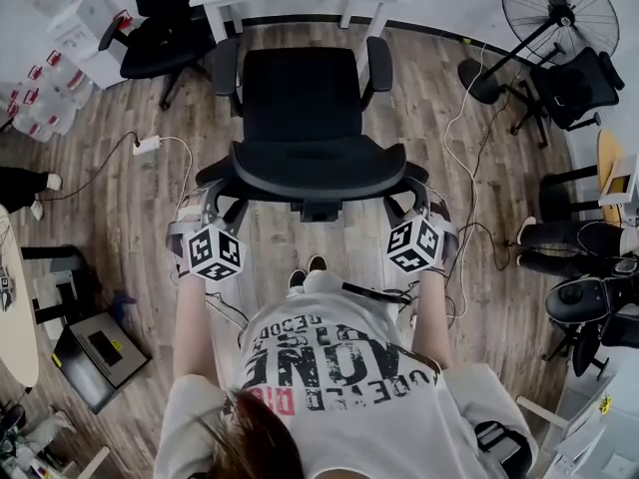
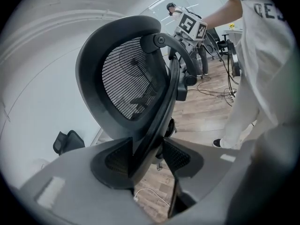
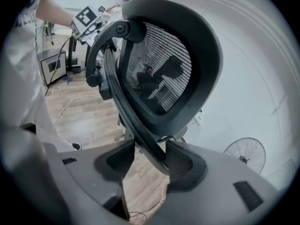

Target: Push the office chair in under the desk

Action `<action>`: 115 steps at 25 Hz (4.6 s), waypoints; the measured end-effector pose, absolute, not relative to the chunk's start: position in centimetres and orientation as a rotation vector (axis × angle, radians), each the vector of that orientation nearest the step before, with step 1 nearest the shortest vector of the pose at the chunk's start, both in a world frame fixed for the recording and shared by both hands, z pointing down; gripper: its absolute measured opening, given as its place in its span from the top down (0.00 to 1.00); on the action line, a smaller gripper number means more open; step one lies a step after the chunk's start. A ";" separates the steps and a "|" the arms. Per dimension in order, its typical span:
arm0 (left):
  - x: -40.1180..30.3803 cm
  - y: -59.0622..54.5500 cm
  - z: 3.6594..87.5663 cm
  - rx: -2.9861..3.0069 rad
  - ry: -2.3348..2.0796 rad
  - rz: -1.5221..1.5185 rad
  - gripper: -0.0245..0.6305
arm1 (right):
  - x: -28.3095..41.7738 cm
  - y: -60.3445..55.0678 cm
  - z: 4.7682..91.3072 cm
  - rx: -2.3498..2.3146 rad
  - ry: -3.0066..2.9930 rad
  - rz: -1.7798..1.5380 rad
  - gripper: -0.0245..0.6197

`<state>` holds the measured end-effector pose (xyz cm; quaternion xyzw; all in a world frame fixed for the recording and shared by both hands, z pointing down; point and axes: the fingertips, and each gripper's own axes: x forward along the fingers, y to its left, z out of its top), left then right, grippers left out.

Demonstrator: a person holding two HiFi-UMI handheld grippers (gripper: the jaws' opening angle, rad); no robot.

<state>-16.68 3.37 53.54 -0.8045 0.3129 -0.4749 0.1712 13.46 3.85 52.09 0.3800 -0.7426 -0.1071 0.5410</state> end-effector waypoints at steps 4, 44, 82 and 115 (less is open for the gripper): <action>-16.7 2.5 53.6 -2.281 0.895 -1.370 0.65 | 13.4 3.2 52.0 0.884 -1.785 -0.266 0.66; -19.2 -6.7 53.8 -2.278 0.881 -1.324 0.63 | 10.8 -4.4 51.9 0.911 -1.820 -0.269 0.66; -19.2 -14.9 53.8 -2.277 0.869 -1.306 0.63 | 10.8 -12.3 52.1 0.898 -1.819 -0.256 0.66; -16.2 -19.2 53.9 -2.261 0.945 -1.311 0.62 | 13.9 -18.1 52.3 0.887 -1.845 -0.312 0.66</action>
